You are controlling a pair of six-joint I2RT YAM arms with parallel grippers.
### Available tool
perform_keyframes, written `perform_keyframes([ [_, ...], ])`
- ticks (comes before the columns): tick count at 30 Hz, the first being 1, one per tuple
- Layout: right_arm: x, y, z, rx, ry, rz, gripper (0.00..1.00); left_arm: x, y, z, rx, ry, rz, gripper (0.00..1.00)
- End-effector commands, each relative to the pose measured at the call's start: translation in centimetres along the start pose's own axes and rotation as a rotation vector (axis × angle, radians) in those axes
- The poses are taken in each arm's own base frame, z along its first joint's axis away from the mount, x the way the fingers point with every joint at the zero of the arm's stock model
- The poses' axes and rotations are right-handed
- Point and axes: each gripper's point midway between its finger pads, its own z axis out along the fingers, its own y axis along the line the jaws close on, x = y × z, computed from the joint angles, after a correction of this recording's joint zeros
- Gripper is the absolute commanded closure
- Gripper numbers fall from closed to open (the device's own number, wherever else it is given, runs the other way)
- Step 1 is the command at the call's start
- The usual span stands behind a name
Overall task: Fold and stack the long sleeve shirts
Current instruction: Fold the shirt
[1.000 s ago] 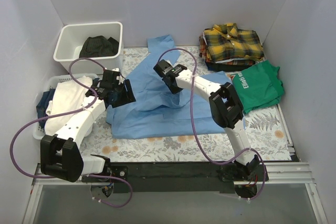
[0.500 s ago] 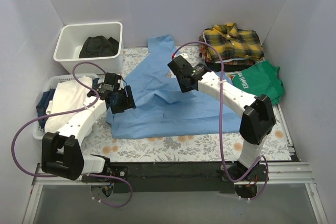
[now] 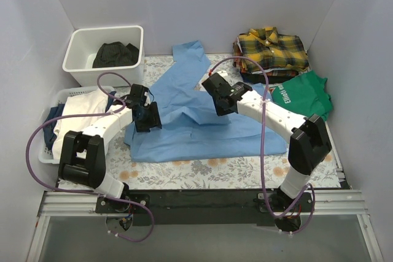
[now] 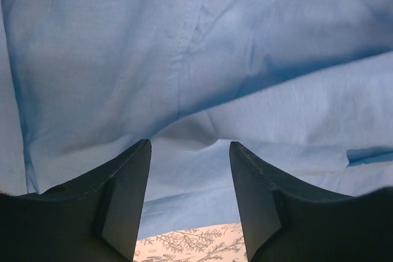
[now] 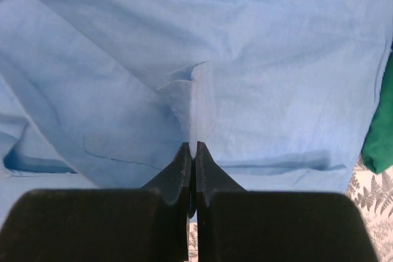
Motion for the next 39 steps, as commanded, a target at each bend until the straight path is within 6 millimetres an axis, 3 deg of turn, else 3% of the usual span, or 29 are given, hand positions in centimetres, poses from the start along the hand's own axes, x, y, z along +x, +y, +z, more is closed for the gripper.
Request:
perform_keyframes([
  [1, 0.4, -3.2, -1.4, 0.067, -0.039, 0.135, 0.99, -3.1, -1.3, -1.0, 0.044, -0.106, 0.032, 0.47],
  [4, 1.6, -4.0, -1.0, 0.076, -0.009, 0.153, 0.99, -3.3, -1.6, -1.3, 0.061, -0.118, 0.039, 0.48],
  [10, 1.5, -3.7, -0.5, 0.065, 0.007, 0.149, 0.99, -2.6, -2.3, -1.2, 0.120, -0.104, 0.070, 0.48],
  [16, 1.4, -3.3, -0.1, 0.042, 0.025, 0.149, 0.99, -3.7, -4.0, -3.2, 0.225, -0.196, 0.161, 0.51],
  [20, 1.5, -3.7, 0.1, 0.029, 0.040, 0.173, 0.99, -3.6, -3.0, -2.7, 0.190, -0.215, 0.204, 0.44],
  [25, 1.9, -4.5, 0.2, 0.006, 0.063, 0.207, 0.99, -2.5, -3.9, -1.4, 0.249, -0.145, 0.217, 0.44],
  [29, 2.2, -5.7, 0.6, -0.007, 0.087, 0.264, 0.99, -1.9, -5.4, -1.5, 0.338, -0.110, 0.216, 0.53],
  [35, 2.4, -6.0, 1.3, -0.025, 0.113, 0.282, 0.99, -1.0, -7.1, -3.6, 0.472, -0.132, 0.251, 0.72],
  [39, 2.8, -5.9, 1.8, -0.041, 0.142, 0.298, 0.99, 0.2, -7.4, -4.0, 0.518, -0.119, 0.266, 0.75],
])
